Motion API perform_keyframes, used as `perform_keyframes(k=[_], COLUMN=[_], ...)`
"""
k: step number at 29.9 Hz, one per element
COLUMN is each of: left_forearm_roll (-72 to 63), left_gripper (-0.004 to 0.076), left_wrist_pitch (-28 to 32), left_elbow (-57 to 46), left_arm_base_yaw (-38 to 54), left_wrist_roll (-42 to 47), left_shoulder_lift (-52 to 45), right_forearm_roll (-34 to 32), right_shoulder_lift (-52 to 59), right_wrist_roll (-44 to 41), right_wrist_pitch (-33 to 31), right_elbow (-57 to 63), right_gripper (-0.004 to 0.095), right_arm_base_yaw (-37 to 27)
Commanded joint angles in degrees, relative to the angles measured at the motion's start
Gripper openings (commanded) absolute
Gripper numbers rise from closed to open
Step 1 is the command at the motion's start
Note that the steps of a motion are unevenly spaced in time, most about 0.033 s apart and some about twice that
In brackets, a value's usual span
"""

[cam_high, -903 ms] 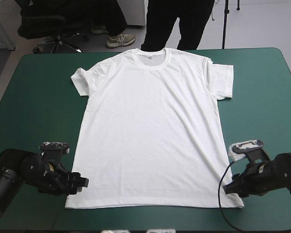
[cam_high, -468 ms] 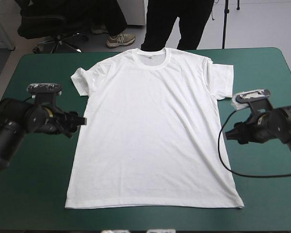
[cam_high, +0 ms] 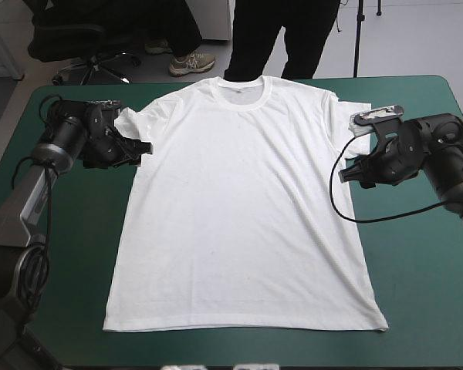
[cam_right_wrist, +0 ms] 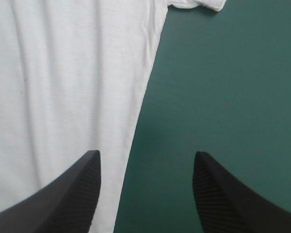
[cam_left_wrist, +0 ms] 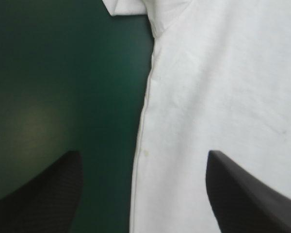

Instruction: Fold the cloth

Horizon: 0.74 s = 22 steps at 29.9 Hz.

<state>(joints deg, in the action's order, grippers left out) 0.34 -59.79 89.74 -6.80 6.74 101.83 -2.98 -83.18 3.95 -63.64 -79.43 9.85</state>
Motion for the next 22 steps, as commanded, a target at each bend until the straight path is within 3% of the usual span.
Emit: perform_keyframes(k=[1,10,18,22], left_forearm_roll=[-2.2,-4.1,-4.4,-4.5], left_gripper=[0.0519,0.0402,0.0393,0.0342], left_wrist_pitch=[1.9,3.9,3.9,3.5], left_elbow=[2.1,2.2,2.4,2.4], left_arm_base_yaw=[1.2,1.6,1.6,1.6], left_wrist_roll=[-0.8,-2.4,-2.6,-2.6], left_shoulder_lift=[1.7,8.1,10.0,11.1], right_forearm_roll=[-0.7,-0.7,-0.1,-0.1], right_shoulder_lift=[0.9,-1.1,-5.1,-8.2], right_wrist_roll=[1.3,1.8,2.2,2.2], right_wrist_pitch=[2.4,3.3,4.6,5.5], right_elbow=[-3.0,-3.1,-3.2,-4.4], right_gripper=[0.0540,0.0540,0.0540,0.0540], right_arm_base_yaw=[0.1,0.1,0.1,0.1])
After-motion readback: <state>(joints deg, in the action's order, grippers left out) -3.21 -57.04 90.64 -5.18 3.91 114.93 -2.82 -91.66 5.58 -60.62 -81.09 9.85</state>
